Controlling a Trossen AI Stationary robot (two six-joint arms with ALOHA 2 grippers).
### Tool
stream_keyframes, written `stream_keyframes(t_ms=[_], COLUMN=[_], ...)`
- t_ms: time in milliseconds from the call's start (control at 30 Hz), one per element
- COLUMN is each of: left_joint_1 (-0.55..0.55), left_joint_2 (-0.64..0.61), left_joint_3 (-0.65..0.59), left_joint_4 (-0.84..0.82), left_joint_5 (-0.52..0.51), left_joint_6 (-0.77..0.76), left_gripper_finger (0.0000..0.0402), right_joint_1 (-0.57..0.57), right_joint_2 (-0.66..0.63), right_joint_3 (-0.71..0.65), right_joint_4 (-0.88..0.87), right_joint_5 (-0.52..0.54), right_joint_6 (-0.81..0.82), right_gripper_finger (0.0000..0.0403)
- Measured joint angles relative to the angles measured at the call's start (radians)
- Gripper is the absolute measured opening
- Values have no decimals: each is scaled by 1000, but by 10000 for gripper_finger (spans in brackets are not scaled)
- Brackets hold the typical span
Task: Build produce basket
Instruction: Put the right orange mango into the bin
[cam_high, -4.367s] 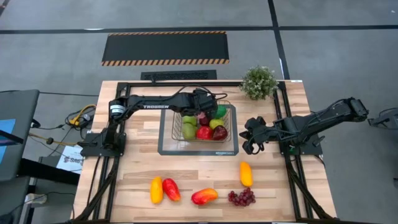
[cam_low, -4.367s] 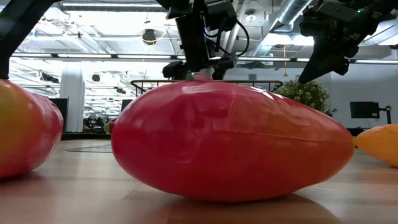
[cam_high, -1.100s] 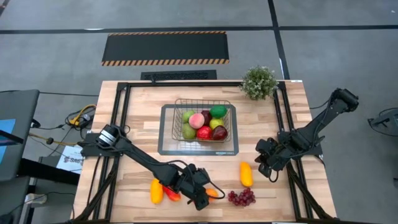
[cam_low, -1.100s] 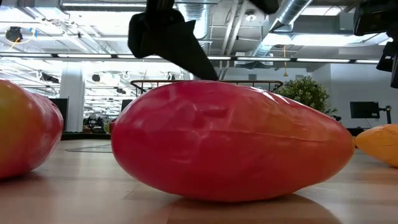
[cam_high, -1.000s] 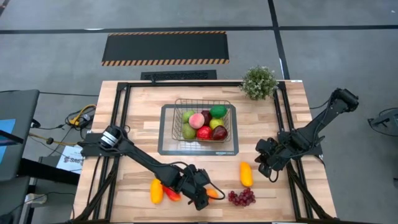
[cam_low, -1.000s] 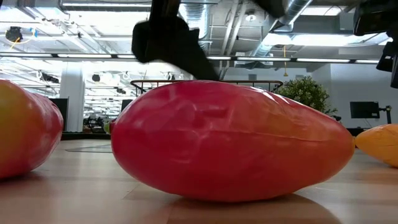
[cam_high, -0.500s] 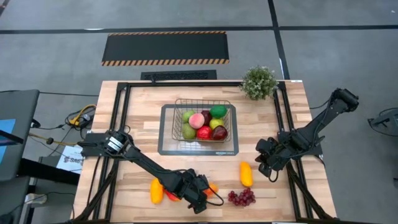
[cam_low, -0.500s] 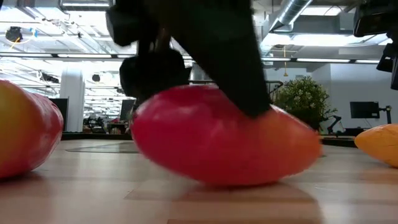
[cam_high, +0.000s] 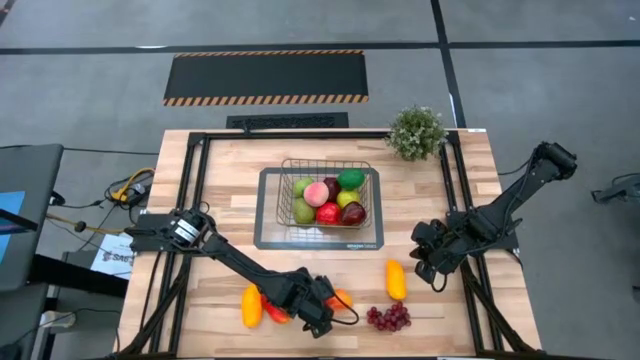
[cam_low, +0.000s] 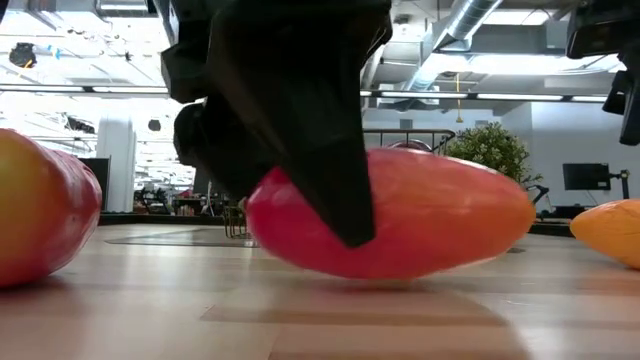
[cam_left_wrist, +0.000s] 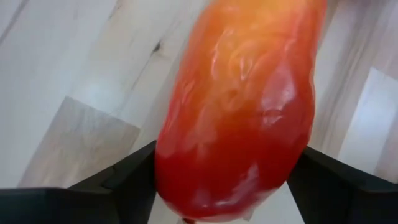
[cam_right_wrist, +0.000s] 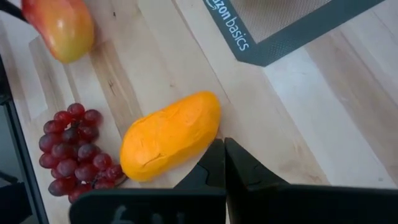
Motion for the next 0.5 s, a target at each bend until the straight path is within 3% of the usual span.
stream_keyframes(t_ms=[167, 500], left_joint_1=[3, 14], left_joint_2=[0, -85], left_joint_3=[0, 0], left_joint_4=[0, -42], left_joint_5=[-3, -55], left_joint_6=[-33, -268], left_gripper_finger=[265, 267], right_joint_1=[0, 0], right_joint_2=[0, 0], right_joint_3=[0, 0], right_joint_4=[0, -1], right_joint_5=[2, 6], right_joint_6=[0, -4], right_gripper_finger=[7, 7])
